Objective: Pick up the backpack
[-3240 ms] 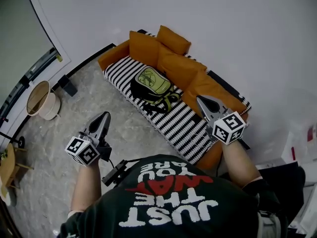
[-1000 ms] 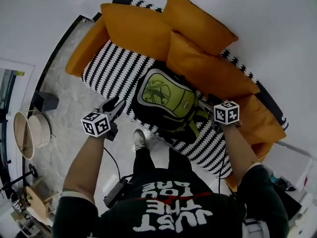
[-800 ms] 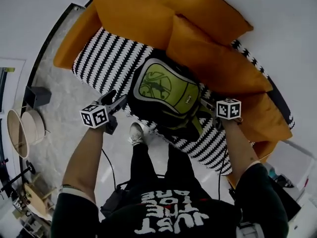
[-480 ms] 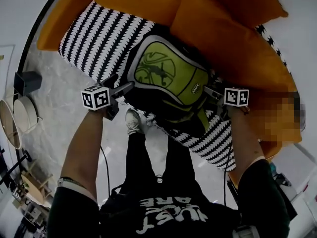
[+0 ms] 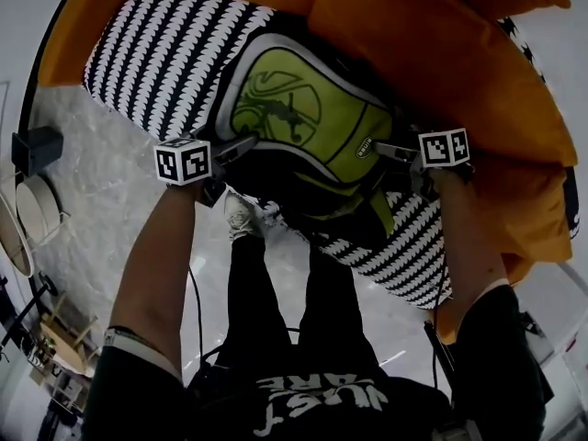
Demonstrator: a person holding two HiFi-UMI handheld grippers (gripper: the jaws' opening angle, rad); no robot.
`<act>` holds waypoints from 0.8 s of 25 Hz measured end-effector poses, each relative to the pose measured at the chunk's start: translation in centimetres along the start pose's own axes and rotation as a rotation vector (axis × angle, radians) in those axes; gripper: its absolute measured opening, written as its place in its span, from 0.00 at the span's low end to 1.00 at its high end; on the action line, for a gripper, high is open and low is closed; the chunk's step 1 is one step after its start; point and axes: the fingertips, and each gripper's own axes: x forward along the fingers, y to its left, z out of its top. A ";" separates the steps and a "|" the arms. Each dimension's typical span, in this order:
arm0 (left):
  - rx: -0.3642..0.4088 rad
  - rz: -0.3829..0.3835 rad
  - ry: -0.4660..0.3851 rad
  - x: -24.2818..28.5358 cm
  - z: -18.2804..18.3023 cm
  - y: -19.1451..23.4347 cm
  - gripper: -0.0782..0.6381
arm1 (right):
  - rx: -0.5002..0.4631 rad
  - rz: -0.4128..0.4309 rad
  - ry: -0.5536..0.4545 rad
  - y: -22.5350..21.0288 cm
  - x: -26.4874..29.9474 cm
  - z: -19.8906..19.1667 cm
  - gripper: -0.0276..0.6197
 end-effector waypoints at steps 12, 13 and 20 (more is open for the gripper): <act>0.035 -0.026 0.023 0.8 -0.5 -2.7 0.60 | -0.043 -0.042 0.037 0.5 0.0 0.0 0.72; 0.041 -0.036 0.021 1.1 -0.4 -3.5 0.56 | -0.042 -0.040 0.029 0.7 -0.2 0.2 0.69; 0.054 -0.144 -0.014 -5.5 3.5 -6.6 0.30 | 0.036 0.023 -0.079 10.0 -3.5 3.3 0.30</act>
